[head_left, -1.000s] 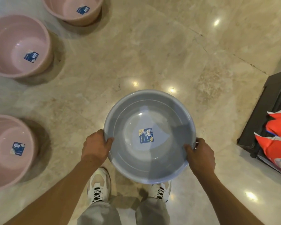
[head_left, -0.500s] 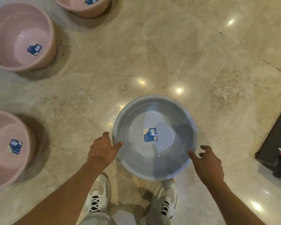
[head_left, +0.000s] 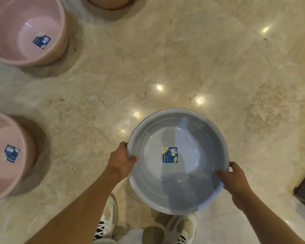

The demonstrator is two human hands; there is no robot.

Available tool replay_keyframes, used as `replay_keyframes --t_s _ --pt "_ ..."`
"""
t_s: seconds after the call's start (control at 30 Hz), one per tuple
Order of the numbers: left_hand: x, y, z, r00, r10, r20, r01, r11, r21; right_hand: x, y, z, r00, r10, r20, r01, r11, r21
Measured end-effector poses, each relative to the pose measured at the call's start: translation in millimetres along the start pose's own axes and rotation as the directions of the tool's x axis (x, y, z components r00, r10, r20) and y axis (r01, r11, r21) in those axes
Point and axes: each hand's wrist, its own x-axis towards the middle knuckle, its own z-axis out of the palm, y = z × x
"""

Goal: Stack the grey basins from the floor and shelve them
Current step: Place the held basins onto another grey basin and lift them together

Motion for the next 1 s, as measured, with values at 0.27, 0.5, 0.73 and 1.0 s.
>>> replay_keyframes --t_s 0.27,0.5,0.73,1.0 --pt "-57 -15 -67 0.999 0.005 -0.044 -0.01 0.993 -0.117 -56 -53 -9 0.991 -0.134 0.024 0.135 0.986 -0.094" --pt "-122 -55 -169 0.983 -0.043 -0.177 -0.008 0.961 -0.277 -156 -158 13 0.933 -0.341 0.118 0.36 0.9 -0.247" --pt "-187 -127 -265 0.953 -0.113 -0.28 -0.044 0.865 -0.501 -262 -244 85 0.825 -0.514 0.234 0.565 0.735 -0.375" --pt "-232 -240 -342 0.895 -0.295 -0.334 0.125 0.885 -0.448 -362 -288 205 0.718 -0.536 0.444 0.695 0.526 -0.49"
